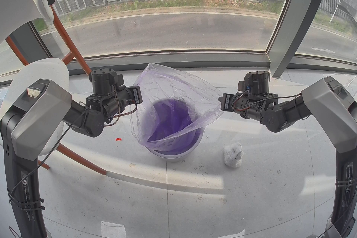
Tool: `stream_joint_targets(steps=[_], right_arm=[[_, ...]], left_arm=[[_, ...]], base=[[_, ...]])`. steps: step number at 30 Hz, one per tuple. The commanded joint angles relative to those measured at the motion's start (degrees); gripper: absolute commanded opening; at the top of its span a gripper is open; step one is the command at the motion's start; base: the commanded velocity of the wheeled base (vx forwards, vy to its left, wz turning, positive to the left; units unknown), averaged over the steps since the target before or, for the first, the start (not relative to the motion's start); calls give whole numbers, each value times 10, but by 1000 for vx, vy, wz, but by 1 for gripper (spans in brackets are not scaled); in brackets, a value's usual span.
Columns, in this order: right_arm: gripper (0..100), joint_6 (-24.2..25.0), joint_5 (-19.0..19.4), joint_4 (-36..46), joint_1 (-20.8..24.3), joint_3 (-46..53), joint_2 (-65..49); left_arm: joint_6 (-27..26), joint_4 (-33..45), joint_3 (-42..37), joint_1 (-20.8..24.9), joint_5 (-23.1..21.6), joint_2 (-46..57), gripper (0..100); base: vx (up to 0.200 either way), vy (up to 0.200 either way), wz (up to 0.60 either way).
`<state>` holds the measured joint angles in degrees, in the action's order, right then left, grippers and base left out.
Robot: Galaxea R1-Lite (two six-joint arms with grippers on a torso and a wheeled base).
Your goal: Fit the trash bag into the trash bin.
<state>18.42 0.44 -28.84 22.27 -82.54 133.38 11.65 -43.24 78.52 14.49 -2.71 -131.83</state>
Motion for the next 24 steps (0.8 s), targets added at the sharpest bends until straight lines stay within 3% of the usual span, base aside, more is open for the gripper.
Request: stream_joint_targets(steps=[1, 5, 13, 17, 24], right_arm=[[100, 2, -3, -21, -15, -26, 29], [100, -3, 1, -93, -26, -1, 23], [100, -15, 26, -115, -35, 145, -29], [100, -15, 23, -175, -35, 189, -38], [100, -16, 22, -217, -37, 195, -61]], left_arm=[[9, -15, 14, 1, 6, -19, 0], [10, -19, 15, 0, 8, -19, 0], [7, -19, 11, -1, 8, -21, 0], [7, -22, 22, 1, 23, -32, 0], [9, -31, 40, 3, 32, -35, 0]], base=[[0, 0, 0], [0, 0, 0], [0, 0, 0], [0, 0, 0], [0, 0, 0]])
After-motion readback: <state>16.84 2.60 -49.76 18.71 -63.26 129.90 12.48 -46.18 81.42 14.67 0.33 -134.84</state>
